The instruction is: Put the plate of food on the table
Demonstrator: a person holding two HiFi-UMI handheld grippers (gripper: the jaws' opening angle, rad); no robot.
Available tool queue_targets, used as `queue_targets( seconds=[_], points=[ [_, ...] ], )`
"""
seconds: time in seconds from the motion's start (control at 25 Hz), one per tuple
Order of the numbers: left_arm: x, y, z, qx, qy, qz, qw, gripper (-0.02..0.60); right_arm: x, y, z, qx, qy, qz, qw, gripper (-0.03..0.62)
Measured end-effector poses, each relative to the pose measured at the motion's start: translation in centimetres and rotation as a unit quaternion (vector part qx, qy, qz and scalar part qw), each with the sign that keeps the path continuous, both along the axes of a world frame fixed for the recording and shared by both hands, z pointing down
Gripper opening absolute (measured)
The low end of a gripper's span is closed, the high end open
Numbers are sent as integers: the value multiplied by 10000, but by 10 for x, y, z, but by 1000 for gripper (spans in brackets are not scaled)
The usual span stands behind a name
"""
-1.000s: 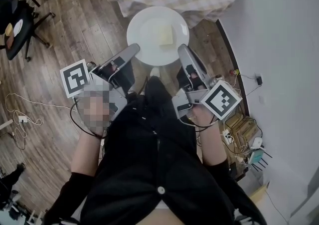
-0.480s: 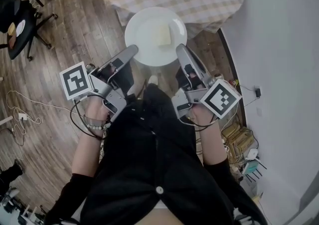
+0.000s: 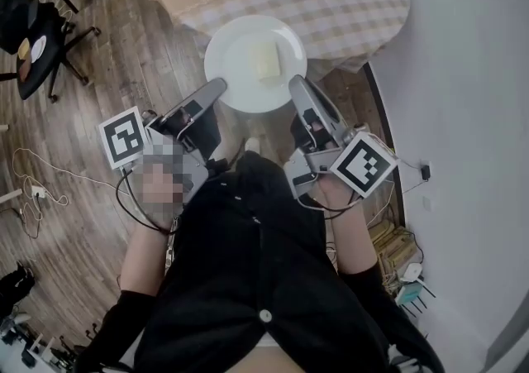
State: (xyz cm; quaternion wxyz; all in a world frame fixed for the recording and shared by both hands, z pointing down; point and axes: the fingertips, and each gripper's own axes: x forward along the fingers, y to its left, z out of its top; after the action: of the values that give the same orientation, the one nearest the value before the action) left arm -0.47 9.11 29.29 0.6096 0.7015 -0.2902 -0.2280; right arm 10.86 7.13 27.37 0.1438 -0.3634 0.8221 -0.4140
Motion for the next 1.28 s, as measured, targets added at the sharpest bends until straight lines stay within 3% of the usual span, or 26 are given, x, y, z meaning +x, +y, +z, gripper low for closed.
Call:
queue_targets(
  seconds=[0.36, 0.76, 1.28],
  points=[
    [19, -28, -3, 41, -39, -102, 9999, 12, 18, -31, -3, 38, 18, -173, 9998, 42],
    [12, -44, 3, 32, -69, -95, 9999, 12, 12, -46, 4, -6, 3, -135, 9999, 42],
    [19, -97, -7, 36, -29, 123, 9999, 12, 21, -93, -5, -41, 12, 184, 9998, 41]
  ],
)
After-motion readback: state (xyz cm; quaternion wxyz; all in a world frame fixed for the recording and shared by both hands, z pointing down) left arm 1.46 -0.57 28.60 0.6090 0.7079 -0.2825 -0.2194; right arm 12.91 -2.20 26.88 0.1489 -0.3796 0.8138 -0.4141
